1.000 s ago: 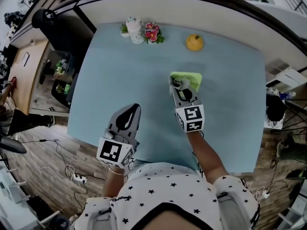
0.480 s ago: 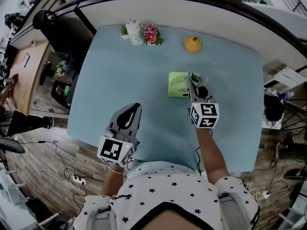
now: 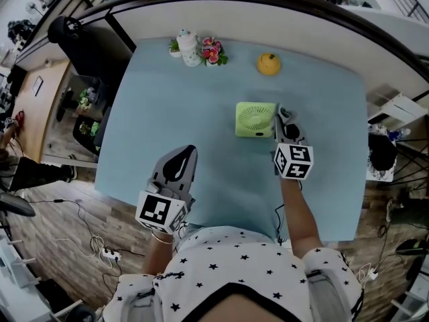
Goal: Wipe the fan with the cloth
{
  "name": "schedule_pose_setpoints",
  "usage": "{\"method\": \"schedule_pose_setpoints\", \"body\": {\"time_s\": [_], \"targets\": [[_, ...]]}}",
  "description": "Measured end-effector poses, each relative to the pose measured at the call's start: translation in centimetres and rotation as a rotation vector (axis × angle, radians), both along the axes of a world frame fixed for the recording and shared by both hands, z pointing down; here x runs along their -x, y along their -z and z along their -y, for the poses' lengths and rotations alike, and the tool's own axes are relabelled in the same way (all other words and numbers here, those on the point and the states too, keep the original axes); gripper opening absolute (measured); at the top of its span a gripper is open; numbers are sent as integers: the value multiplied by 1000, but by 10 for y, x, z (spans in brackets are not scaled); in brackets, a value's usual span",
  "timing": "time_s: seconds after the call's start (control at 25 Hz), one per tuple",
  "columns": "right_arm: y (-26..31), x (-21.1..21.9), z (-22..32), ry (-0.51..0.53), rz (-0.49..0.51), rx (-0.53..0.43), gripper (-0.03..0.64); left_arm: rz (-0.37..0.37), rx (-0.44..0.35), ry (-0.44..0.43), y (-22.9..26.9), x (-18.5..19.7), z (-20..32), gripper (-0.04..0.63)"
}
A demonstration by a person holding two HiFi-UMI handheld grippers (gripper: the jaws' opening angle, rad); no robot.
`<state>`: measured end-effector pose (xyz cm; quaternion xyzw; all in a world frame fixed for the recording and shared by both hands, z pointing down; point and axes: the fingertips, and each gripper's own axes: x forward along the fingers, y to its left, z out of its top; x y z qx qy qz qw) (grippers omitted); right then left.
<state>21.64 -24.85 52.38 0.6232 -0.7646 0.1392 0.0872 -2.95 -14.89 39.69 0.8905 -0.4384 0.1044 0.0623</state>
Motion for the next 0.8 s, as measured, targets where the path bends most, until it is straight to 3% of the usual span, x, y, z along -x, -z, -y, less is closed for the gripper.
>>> {"method": "schedule_pose_setpoints", "body": {"time_s": [0.16,0.36,0.6,0.8], "targets": [[16,8,-2,0,37,-54,44,1,0,8,0,5,-1,32],[27,52,-6,108,56,-94,44,-8,5,32,-1,12,1,32],[4,111,-8,263,16,-44,44,-18,-3,41,2,16,3,32],[-15,132,-9,311,-37,1,44,-44,2,64,6,24,0,32]]}}
